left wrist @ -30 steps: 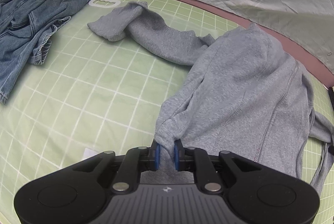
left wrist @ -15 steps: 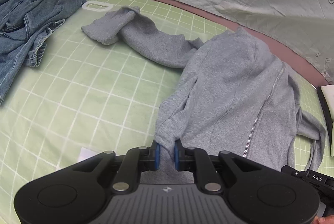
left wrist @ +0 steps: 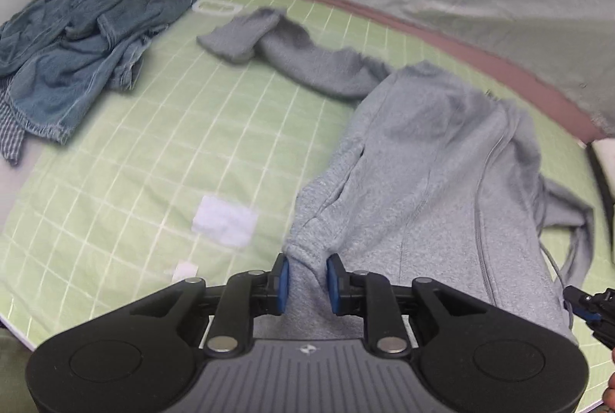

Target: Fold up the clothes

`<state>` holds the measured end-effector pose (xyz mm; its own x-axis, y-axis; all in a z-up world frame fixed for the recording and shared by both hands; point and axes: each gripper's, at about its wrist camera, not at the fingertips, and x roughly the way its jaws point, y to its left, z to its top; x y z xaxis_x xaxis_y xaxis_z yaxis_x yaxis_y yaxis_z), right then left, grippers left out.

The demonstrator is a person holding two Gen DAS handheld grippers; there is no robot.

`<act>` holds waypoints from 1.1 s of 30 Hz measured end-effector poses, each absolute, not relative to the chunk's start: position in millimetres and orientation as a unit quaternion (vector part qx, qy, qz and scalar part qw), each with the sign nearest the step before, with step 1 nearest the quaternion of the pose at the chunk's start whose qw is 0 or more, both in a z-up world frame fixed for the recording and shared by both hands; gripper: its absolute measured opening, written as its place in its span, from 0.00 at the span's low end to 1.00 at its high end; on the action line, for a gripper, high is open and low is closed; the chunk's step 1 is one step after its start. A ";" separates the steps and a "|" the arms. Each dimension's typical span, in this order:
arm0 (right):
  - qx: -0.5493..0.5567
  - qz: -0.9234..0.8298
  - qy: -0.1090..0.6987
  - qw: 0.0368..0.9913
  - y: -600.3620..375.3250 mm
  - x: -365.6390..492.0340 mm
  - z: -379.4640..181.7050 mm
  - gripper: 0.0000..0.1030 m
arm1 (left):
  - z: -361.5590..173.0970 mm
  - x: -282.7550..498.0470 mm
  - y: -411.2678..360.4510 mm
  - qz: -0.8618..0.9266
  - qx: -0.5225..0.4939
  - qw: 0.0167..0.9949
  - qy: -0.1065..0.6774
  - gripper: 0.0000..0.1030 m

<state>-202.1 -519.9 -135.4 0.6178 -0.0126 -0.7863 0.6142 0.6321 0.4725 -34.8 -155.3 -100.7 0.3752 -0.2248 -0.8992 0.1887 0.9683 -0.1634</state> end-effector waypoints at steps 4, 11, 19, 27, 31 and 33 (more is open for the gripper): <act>0.360 -0.197 0.414 0.812 -511.8 -220.9 -147.0 0.37 | -125.1 -46.9 -159.7 -0.112 0.021 0.815 0.568 0.26; 0.335 -0.199 0.442 0.808 -496.1 -252.9 -162.8 0.37 | -136.6 -60.6 -156.8 -0.102 0.061 0.812 0.572 0.33; 0.260 -0.195 0.463 0.825 -459.4 -267.6 -161.9 0.37 | -147.2 -69.1 -147.5 -0.093 0.083 0.808 0.576 0.35; 0.187 -0.149 0.468 0.851 -410.9 -261.8 -165.1 0.23 | -157.0 -71.6 -132.2 -0.107 0.083 0.805 0.577 0.35; 0.163 -0.131 0.478 0.853 -392.8 -258.6 -169.0 0.17 | -160.1 -70.4 -131.0 -0.120 0.077 0.804 0.578 0.33; 0.160 -0.128 0.482 0.852 -388.5 -257.1 -170.2 0.17 | -161.5 -69.7 -131.4 -0.125 0.073 0.803 0.579 0.31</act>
